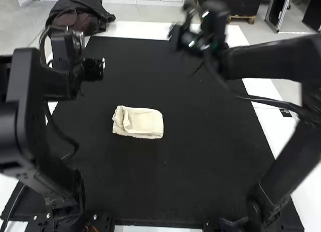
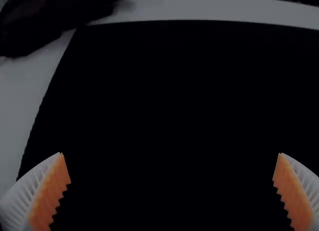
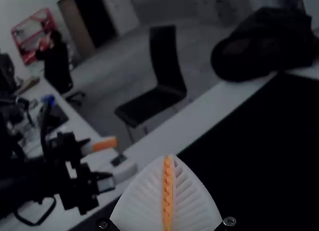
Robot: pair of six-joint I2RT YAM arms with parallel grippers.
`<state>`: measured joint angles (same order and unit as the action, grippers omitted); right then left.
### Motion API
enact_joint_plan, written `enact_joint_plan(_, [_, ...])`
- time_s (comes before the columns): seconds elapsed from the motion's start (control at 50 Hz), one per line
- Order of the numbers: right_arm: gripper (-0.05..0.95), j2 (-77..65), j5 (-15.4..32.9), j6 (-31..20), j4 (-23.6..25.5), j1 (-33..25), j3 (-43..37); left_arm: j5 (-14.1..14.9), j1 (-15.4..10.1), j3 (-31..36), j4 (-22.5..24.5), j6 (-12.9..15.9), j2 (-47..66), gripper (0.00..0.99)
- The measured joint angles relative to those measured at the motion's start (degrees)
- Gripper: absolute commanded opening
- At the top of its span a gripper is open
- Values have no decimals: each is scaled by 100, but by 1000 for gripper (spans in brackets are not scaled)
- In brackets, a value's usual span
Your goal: Fold the towel.
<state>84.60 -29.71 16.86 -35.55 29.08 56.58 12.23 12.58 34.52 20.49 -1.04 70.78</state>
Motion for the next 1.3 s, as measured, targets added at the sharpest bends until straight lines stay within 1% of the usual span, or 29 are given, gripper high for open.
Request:
enact_joint_plan(0.14, [-20,-892,11,199,-7,-721,-273,0,-199,190,-201,-61,-518,956])
enact_joint_plan(0.24, [-20,-1425,-35,446,-20,-1198,-566,0,-356,243,-354,-79,-951,956])
enact_joint_plan(0.32, [-20,-1792,-127,702,-160,-1545,-894,0,-505,243,-496,-85,-1272,956])
enact_joint_plan(0.5, [-20,-2706,-343,1272,-555,-2162,-1716,-22,-975,240,-730,-181,-2039,956])
enact_joint_plan(0.62, [-20,-3563,-463,1541,-619,-2439,-2109,-46,-1252,157,-774,-332,-2612,956])
enact_joint_plan(0.86, [-20,-5576,-765,2033,-632,-2953,-2754,-37,-1285,-208,-970,-557,-3851,951])
enact_joint_plan(0.98, [-20,-6575,-896,2267,-398,-3139,-2966,-17,-1285,-402,-1003,-684,-4494,951])
enact_joint_plan(1.08, [-21,-7278,-949,2430,-260,-3206,-3126,-22,-1285,-560,-1008,-780,-5058,951])
enact_joint_plan(1.18, [-20,-8096,-944,2551,9,-3222,-3287,-39,-1285,-800,-1043,-855,-5818,951])
enact_joint_plan(1.28, [-18,-8428,-942,2618,-57,-3220,-3338,-122,-1285,-1054,-1060,-938,-6714,951])
enact_joint_plan(1.3, [15,-8421,-925,2623,-59,-3222,-3327,-140,-1283,-1078,-1071,-951,-6846,951])
